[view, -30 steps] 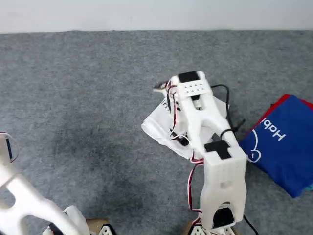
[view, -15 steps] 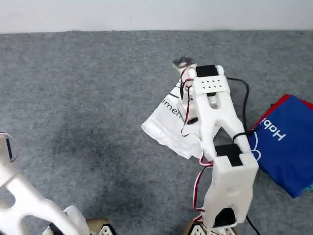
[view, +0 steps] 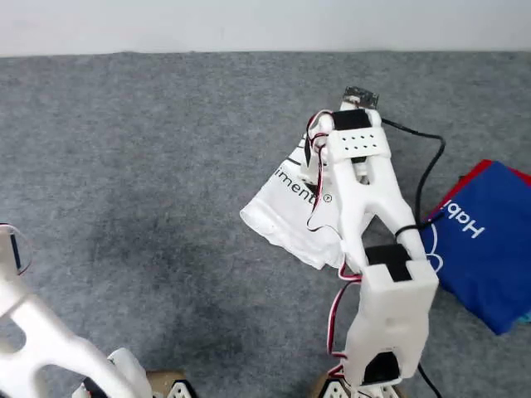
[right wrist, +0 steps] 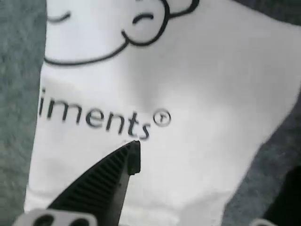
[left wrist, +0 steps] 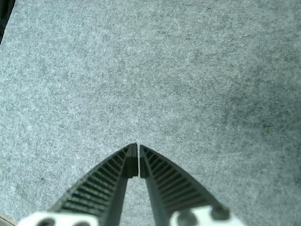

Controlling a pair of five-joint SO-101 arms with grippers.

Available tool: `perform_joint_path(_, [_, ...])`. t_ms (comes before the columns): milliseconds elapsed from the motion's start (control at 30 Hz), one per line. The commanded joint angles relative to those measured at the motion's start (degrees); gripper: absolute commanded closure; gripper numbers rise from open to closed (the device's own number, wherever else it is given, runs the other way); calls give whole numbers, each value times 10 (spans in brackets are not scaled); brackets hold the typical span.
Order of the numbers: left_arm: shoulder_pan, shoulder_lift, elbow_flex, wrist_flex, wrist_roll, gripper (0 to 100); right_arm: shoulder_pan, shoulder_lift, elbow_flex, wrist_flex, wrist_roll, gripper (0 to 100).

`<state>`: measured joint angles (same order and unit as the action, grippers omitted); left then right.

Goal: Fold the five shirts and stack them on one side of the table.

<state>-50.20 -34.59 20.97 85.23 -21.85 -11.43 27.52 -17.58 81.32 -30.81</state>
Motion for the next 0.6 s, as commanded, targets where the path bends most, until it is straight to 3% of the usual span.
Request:
perform_joint_path(0, [5,-16,-5,2,-2,986,7,21,-7,-51,-21,527])
perform_joint_path(300, [5,-14,-5,2,-2,986,3,134,-10,-107,-73,560])
perform_joint_path(533, [5,-13,-5,2,-2,986,16,148,-21,-87,-68,976])
perform_joint_path(567, [5,-13,-5,1,-2,986,19,148,-21,-87,-67,996])
